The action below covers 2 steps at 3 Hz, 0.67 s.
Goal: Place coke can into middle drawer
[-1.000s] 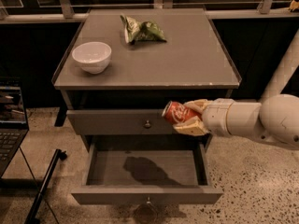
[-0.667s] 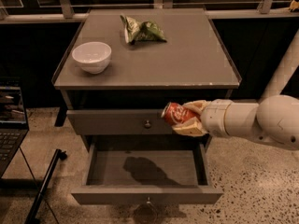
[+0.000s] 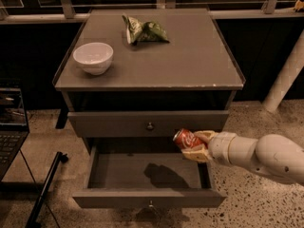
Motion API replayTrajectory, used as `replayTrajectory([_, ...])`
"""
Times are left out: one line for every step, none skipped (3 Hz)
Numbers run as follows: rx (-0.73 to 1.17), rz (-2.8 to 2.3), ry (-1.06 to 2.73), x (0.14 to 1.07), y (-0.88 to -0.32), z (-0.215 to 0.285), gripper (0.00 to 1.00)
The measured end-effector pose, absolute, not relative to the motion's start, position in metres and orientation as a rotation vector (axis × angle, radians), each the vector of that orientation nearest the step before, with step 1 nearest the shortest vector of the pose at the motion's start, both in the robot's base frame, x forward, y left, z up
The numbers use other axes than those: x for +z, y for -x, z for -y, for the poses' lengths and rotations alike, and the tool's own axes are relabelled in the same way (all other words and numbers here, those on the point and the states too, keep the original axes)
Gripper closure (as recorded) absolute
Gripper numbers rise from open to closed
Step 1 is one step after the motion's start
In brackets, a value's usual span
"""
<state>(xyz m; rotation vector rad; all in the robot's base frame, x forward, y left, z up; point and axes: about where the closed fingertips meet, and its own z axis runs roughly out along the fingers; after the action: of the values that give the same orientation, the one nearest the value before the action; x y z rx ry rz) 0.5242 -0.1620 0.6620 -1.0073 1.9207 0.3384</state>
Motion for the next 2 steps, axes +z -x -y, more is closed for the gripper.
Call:
replayTrajectory([0.396, -2.009, 0.933, 0.600, -0.526, 0.174, 1.00])
replayTrajectory([0.451, -2.082, 0.896, 0.553, -0.533, 0.179, 1.00])
